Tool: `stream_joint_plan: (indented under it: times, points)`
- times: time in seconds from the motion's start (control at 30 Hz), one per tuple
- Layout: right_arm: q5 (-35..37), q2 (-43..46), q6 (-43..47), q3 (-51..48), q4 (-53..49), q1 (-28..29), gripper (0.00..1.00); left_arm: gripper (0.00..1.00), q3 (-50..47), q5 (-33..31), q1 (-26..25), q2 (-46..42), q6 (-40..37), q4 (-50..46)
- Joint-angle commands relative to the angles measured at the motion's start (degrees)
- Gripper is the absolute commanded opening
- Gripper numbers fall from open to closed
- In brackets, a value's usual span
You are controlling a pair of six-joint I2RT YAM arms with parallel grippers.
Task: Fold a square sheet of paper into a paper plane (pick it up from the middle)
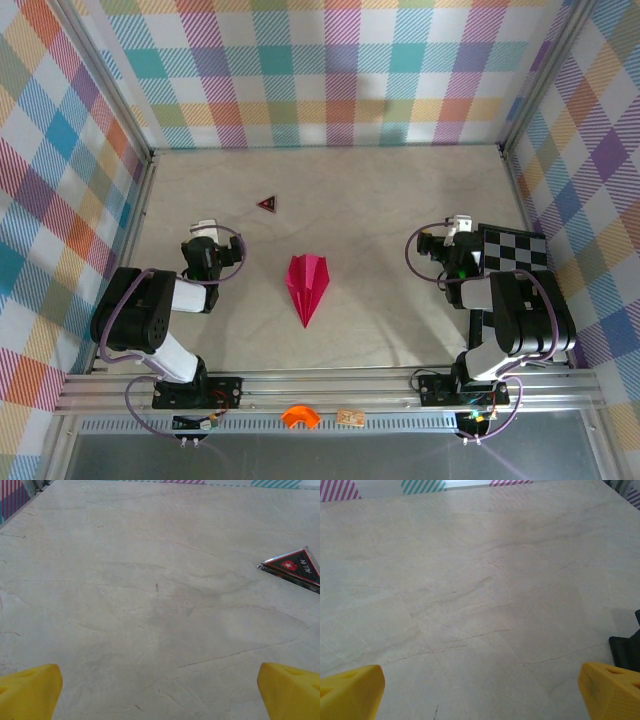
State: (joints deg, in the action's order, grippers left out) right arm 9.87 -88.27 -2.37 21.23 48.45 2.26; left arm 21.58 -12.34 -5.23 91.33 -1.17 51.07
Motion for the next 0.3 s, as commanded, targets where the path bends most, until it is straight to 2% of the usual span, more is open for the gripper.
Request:
stream_joint_plan:
  times: [0.0,0.27]
  points:
    - [0.15,0.24,-0.53,0.83,2.04,-0.22,0.99,1.0,1.18,1.57,-0.31,-0.3,-0.77,0.61]
    - [0.15,0.21,-0.53,0.85,2.09,-0.18,0.99,1.0,1.45,3.71,0.74,-0.37,-0.42,0.02]
